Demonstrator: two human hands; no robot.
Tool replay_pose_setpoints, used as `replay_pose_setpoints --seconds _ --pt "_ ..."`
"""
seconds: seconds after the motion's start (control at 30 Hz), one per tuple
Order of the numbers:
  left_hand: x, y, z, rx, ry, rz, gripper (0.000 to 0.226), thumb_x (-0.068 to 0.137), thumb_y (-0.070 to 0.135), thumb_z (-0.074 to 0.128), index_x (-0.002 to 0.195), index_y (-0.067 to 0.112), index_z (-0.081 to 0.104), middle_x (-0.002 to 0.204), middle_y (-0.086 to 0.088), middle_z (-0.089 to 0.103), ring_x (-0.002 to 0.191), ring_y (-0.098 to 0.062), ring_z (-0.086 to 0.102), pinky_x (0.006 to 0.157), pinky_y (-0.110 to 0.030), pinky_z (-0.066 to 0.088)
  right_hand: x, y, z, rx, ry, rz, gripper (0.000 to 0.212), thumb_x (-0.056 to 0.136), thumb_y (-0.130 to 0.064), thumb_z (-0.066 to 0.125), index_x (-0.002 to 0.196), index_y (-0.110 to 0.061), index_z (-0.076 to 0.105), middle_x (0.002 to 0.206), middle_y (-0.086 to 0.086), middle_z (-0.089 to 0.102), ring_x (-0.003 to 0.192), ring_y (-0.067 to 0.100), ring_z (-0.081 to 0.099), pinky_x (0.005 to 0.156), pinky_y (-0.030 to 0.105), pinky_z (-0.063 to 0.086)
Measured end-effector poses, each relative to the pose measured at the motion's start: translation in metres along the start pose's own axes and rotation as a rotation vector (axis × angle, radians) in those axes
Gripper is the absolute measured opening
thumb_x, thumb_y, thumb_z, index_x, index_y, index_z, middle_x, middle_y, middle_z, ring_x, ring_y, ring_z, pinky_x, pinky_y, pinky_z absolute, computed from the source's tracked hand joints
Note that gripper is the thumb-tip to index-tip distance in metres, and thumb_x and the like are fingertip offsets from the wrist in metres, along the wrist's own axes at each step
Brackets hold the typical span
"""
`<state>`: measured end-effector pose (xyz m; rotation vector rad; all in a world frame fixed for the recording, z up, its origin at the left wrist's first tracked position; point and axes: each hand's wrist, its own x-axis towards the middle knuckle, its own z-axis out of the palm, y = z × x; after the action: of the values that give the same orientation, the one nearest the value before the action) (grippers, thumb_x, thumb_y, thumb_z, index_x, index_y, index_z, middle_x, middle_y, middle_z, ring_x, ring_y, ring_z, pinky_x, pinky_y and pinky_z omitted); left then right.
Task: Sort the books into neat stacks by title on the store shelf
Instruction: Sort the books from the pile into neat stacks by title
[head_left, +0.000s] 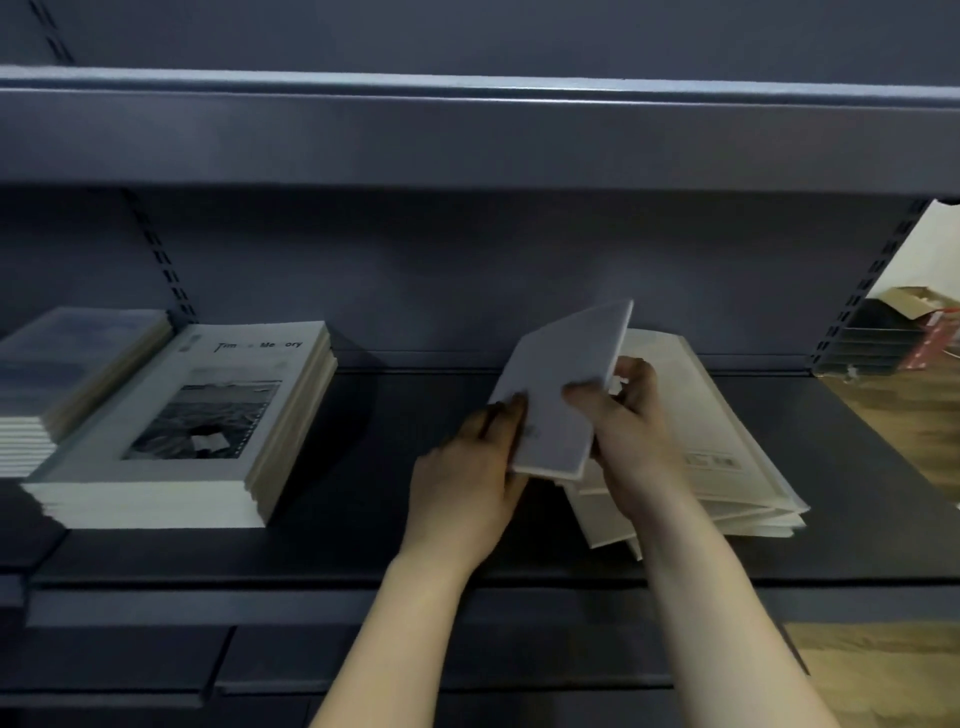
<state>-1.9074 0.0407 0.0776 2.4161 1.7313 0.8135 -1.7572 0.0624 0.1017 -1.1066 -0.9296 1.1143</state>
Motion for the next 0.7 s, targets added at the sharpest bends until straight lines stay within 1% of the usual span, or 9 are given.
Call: replay_pose_setpoints --seconds 0.07,0.1,0.2,0.3,0.4,0.47,0.53,0.6,0.7 --pt "-0.005 -0.012 -0.007 0.011 0.046 -0.016 0.054 0.098 0.041 0.038 0.148 0.034 0.018 0.135 0.002 0.049 0.107 -0.018 0.057 0.075 -0.030 0.047 -0.007 0.000 0.017 0.038 -0.056 0.027 0.031 0.091 -0.022 0.062 0.116 -0.017 0.045 0.102 0.007 0.065 0.084 0.022 0.069 0.056 0.029 0.055" --pt "-0.008 -0.017 -0.010 -0.030 0.103 -0.029 0.049 0.098 0.039 0.040 0.145 0.031 0.030 0.123 0.000 0.058 0.098 -0.020 0.061 0.068 -0.029 0.046 -0.009 0.000 0.023 0.034 -0.089 0.028 0.027 0.093 -0.029 0.059 0.115 -0.017 0.048 0.097 0.008 0.069 0.079 0.023 0.070 0.057 0.033 0.055" --pt "-0.020 -0.038 -0.020 -0.386 0.232 -0.175 0.032 0.096 0.040 0.043 0.108 0.019 0.064 0.085 0.001 0.067 0.076 -0.016 0.065 0.061 -0.032 0.049 -0.013 0.007 0.045 -0.112 -0.136 0.004 0.029 0.098 -0.039 0.049 0.107 -0.013 0.057 0.081 0.010 0.073 0.063 0.024 0.067 0.054 0.031 0.049" --pt "-0.029 -0.056 -0.032 -0.671 0.320 -0.259 0.028 0.092 0.047 0.044 0.086 0.028 0.063 0.075 0.003 0.067 0.069 -0.003 0.063 0.061 -0.031 0.051 -0.014 0.026 0.064 -0.419 -0.126 -0.036 0.035 0.095 -0.045 0.051 0.089 -0.013 0.064 0.071 0.008 0.070 0.057 0.016 0.064 0.054 0.029 0.048" --pt "-0.030 -0.072 -0.050 -0.864 0.411 -0.339 0.018 0.092 0.041 0.046 0.086 0.033 0.061 0.075 0.012 0.067 0.073 0.009 0.062 0.059 -0.010 0.044 -0.020 0.043 0.090 -0.534 -0.163 0.017 0.036 0.090 -0.051 0.056 0.087 -0.016 0.062 0.073 0.003 0.069 0.060 0.016 0.067 0.057 0.030 0.053" --pt "-0.030 -0.085 -0.060 -0.998 0.442 -0.369 0.014 0.094 0.038 0.049 0.094 0.033 0.062 0.084 0.015 0.068 0.083 0.009 0.062 0.067 -0.009 0.045 -0.027 0.050 0.111 -0.399 -0.253 0.115 0.031 0.090 -0.050 0.056 0.095 -0.020 0.062 0.085 0.003 0.072 0.072 0.019 0.071 0.064 0.033 0.058" --pt "-0.033 -0.101 -0.070 -1.038 0.429 -0.356 0.024 0.090 0.045 0.048 0.101 0.029 0.063 0.090 0.010 0.070 0.086 0.003 0.064 0.069 -0.012 0.047 -0.033 0.055 0.132 -0.200 -0.339 0.169 0.032 0.091 -0.045 0.056 0.111 -0.020 0.062 0.098 0.006 0.073 0.086 0.026 0.072 0.071 0.040 0.059" --pt "-0.038 -0.114 -0.080 -1.005 0.407 -0.300 0.020 0.088 0.044 0.047 0.091 0.031 0.062 0.081 0.013 0.069 0.079 0.005 0.063 0.063 -0.009 0.045 -0.037 0.058 0.149 -0.055 -0.365 0.146 0.040 0.087 -0.039 0.059 0.119 -0.015 0.060 0.106 0.008 0.072 0.092 0.029 0.070 0.069 0.041 0.058" --pt "-0.044 -0.142 -0.093 -0.782 0.385 -0.159 0.019 0.091 0.045 0.052 0.077 0.034 0.057 0.073 0.013 0.066 0.070 0.004 0.062 0.055 -0.011 0.043 -0.041 0.063 0.174 0.112 -0.321 0.109 0.036 0.085 -0.033 0.060 0.117 -0.018 0.061 0.112 0.007 0.071 0.098 0.026 0.069 0.071 0.037 0.055"
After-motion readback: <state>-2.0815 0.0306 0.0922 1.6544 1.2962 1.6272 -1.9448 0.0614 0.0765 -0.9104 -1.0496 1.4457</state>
